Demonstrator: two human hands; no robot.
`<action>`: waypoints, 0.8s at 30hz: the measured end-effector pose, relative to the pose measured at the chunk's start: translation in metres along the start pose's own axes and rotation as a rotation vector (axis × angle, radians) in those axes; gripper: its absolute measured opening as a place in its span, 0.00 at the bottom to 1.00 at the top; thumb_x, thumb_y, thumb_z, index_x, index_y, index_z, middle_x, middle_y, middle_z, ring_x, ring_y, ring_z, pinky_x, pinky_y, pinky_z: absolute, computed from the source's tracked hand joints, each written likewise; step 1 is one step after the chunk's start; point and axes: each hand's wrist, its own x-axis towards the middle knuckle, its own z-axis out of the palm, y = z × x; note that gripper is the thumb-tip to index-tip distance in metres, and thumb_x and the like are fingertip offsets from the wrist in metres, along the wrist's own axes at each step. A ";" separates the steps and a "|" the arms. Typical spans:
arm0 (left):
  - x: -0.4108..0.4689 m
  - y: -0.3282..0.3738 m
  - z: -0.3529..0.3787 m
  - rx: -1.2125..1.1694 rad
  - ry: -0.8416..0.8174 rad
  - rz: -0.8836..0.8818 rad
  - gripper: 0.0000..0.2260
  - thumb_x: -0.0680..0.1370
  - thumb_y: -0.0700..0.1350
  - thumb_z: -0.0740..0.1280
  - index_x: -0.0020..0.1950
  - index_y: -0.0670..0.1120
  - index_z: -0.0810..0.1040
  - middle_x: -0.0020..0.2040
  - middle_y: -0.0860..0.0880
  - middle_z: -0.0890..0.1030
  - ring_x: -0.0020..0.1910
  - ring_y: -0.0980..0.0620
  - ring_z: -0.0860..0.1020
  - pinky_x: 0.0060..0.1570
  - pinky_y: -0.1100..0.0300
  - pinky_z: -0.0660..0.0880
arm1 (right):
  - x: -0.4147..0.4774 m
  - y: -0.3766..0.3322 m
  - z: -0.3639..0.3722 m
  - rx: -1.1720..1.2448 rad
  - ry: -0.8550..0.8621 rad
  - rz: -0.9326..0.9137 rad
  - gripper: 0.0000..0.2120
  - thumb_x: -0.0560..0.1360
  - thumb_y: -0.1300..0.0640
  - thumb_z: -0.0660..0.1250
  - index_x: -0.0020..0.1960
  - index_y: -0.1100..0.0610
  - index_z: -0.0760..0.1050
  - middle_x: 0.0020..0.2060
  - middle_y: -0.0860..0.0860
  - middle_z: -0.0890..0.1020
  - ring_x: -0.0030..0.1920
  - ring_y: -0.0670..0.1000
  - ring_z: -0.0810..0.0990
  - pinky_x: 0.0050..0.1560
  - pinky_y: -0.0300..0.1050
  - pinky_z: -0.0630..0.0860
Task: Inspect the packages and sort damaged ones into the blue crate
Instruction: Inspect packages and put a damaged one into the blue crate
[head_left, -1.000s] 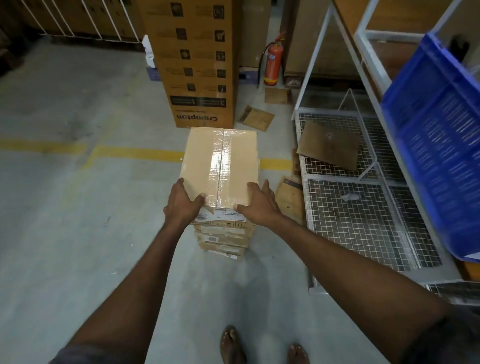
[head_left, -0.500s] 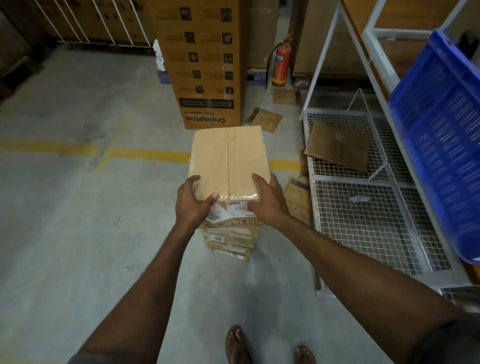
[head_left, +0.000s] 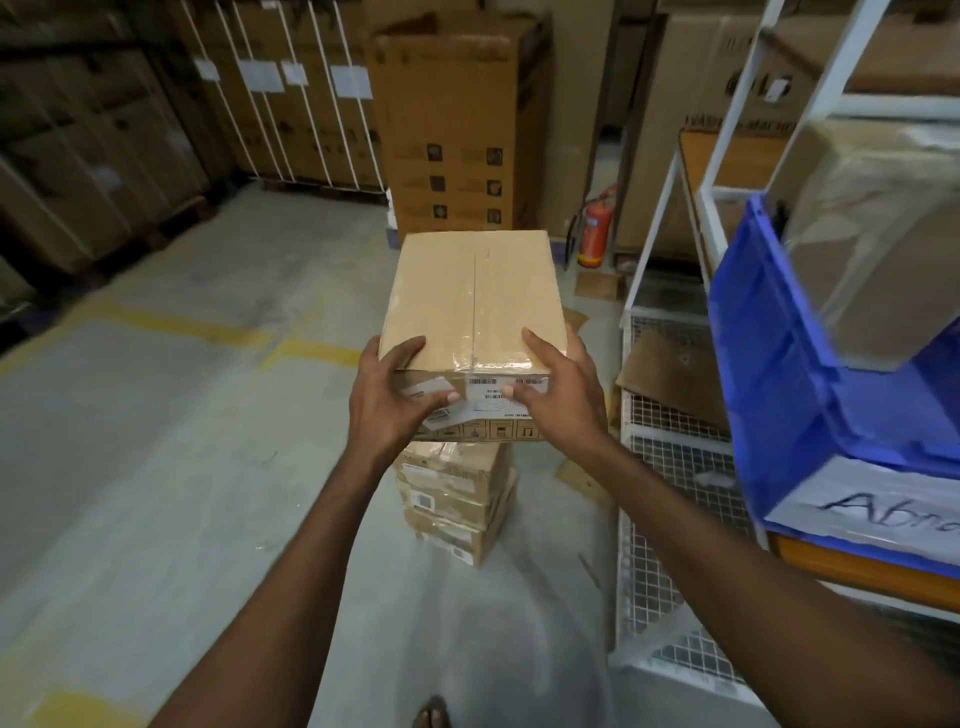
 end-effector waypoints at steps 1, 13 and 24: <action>-0.009 0.012 -0.005 0.006 0.025 0.022 0.33 0.66 0.47 0.84 0.70 0.52 0.79 0.67 0.59 0.65 0.61 0.60 0.70 0.52 0.84 0.62 | -0.007 -0.004 -0.014 0.014 0.013 -0.026 0.37 0.71 0.43 0.79 0.77 0.39 0.69 0.82 0.50 0.59 0.80 0.54 0.62 0.75 0.56 0.69; -0.096 0.160 -0.046 -0.028 0.217 0.346 0.29 0.69 0.51 0.82 0.69 0.55 0.80 0.74 0.51 0.72 0.63 0.61 0.72 0.60 0.63 0.76 | -0.099 -0.054 -0.164 0.118 0.252 -0.232 0.35 0.71 0.44 0.80 0.75 0.38 0.71 0.82 0.47 0.60 0.78 0.51 0.65 0.74 0.55 0.71; -0.182 0.278 -0.005 -0.112 0.165 0.548 0.29 0.69 0.54 0.82 0.69 0.55 0.80 0.78 0.48 0.69 0.71 0.52 0.73 0.67 0.57 0.76 | -0.202 -0.023 -0.306 0.109 0.440 -0.257 0.34 0.72 0.44 0.78 0.75 0.35 0.69 0.78 0.45 0.65 0.75 0.52 0.69 0.61 0.59 0.82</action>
